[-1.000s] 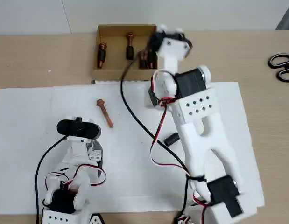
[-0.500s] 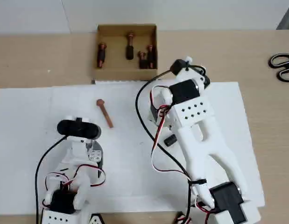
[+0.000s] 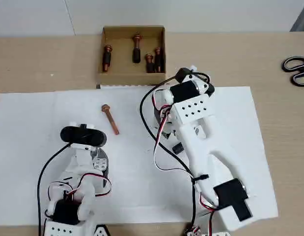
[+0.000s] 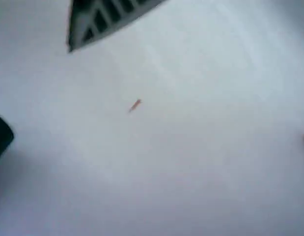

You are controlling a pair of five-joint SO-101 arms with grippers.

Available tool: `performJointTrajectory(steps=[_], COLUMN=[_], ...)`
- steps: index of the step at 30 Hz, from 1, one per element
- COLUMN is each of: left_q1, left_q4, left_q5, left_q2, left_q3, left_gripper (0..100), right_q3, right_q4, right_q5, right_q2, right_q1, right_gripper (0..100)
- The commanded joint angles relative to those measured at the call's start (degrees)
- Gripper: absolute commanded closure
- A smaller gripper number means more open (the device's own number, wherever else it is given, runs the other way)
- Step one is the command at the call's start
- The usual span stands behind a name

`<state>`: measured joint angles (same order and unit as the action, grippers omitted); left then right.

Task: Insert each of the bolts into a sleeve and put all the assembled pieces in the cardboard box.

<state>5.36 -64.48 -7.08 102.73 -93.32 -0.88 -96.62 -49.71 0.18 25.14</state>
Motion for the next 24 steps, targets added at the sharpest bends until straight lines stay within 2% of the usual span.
performJointTrajectory(steps=[1,17,24], left_q1=[0.35,0.35,0.35], left_q4=[-0.18,-0.18,-0.18], left_q5=[0.26,0.35,0.35], left_q2=[0.44,0.44,0.44], left_q3=[1.45,1.45,1.45], left_gripper=[99,99,99], right_q3=[0.26,0.26,0.53], right_q4=[0.48,1.01,5.58], right_q5=[-0.18,2.55,4.92], right_q2=[1.10,10.59,15.60], right_q1=[0.04,-0.13,-6.20], right_gripper=[79.8,79.8,79.8])
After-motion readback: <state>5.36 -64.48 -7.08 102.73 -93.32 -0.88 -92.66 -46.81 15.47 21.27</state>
